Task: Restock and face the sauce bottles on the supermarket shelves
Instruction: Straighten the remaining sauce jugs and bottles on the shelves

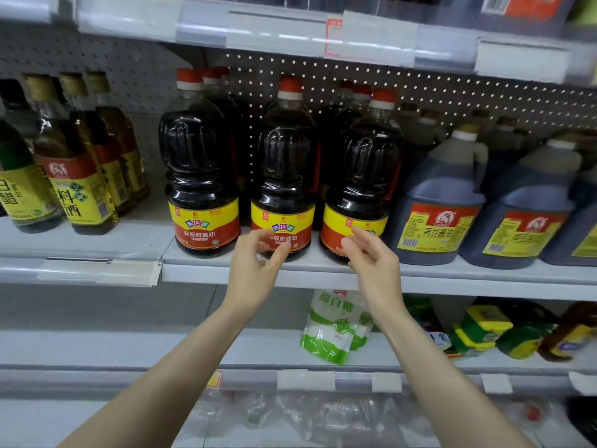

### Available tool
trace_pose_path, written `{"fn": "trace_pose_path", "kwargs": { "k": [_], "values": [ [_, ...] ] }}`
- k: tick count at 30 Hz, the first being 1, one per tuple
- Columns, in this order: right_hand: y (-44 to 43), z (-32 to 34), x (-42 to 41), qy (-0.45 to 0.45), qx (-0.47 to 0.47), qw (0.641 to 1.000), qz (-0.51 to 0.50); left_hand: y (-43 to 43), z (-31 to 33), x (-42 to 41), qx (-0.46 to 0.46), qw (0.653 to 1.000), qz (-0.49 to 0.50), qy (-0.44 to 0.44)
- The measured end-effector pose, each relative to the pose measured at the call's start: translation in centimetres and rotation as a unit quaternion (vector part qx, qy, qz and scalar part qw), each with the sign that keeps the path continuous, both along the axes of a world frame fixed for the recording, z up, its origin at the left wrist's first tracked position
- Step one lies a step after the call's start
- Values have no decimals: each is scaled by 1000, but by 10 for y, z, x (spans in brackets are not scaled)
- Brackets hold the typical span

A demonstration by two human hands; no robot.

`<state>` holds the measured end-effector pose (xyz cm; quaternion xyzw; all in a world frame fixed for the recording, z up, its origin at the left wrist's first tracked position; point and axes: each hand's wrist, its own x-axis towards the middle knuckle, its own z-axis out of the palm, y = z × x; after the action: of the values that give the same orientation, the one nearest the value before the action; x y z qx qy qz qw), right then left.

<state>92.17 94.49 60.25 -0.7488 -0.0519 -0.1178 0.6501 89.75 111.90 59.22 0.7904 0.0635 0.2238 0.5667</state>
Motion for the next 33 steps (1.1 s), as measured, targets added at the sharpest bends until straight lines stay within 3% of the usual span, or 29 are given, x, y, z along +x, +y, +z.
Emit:
{"fn": "trace_pose_path", "kwargs": {
  "k": [8, 18, 26, 33],
  "values": [
    [-46, 4, 1, 4, -13, 999, -40, -48, -7, 11, -46, 997, -57, 19],
    [-70, -2, 37, 27, -2, 998, 48, -81, -10, 45, -76, 992, -97, 25],
    [-71, -8, 64, -9, 40, 989, 142, -89, -8, 64, -104, 988, -108, -34],
    [-69, -20, 75, -8, 64, 987, 144, -88, -16, 73, -109, 988, -98, -47]
  ]
}}
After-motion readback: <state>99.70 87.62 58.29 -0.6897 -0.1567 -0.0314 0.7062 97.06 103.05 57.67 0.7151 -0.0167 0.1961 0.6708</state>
